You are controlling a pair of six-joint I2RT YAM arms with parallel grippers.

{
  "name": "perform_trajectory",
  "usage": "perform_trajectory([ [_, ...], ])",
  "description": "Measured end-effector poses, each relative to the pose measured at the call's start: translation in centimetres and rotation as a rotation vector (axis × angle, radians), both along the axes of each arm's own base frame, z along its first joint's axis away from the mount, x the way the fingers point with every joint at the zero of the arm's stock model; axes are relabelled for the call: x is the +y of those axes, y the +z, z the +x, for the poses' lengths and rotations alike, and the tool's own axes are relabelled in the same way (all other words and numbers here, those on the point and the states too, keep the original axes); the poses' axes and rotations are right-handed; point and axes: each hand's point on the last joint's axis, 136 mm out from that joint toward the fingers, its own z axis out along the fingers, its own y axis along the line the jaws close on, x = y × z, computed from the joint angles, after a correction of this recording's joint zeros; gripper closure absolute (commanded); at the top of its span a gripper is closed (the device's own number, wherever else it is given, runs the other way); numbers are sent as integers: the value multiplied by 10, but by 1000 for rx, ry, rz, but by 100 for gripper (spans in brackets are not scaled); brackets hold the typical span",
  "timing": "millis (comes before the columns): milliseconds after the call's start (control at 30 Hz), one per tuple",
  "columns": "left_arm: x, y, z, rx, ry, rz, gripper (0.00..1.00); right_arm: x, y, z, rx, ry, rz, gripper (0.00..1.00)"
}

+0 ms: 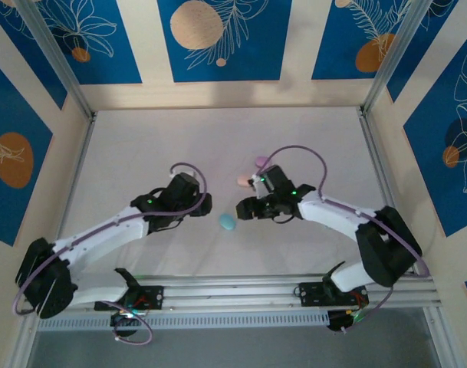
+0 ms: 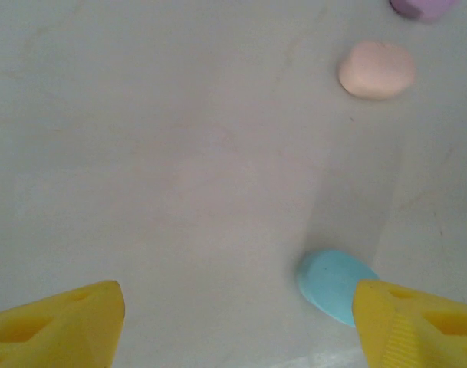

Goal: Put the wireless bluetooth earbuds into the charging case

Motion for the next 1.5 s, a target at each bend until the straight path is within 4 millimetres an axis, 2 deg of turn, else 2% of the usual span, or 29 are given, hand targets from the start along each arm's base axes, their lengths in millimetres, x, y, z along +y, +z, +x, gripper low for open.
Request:
perform_trajectory([
  [133,24,7,1,-46,80,-66,23,23,-24,-11,-58,157,-125,35],
  [300,43,5,-1,-74,152,-125,24,42,-36,-12,-155,295,-227,34],
  [533,46,5,-1,-72,171,-152,24,41,-46,-8,-213,374,-297,34],
  [833,46,2,-1,-62,179,-173,24,44,-57,-7,-252,466,-337,39],
  [933,45,0,-1,-55,180,-180,24,45,-58,-5,-263,482,-350,46],
  [1067,42,1,-1,-55,175,-194,24,46,-59,-2,-287,499,-368,63],
  [1167,40,3,0,-56,165,-208,25,48,-56,-3,-300,507,-361,68],
  [1267,37,5,0,-58,153,-221,26,51,-46,-8,-313,511,-311,70],
  [1333,32,7,0,-61,132,-238,26,49,-27,-14,-352,505,-250,70],
  [1433,17,18,1,-79,62,-295,26,45,22,-19,-474,486,-121,70],
  [1500,3,31,3,-103,-1,-352,24,42,68,-21,-610,483,-17,70],
])
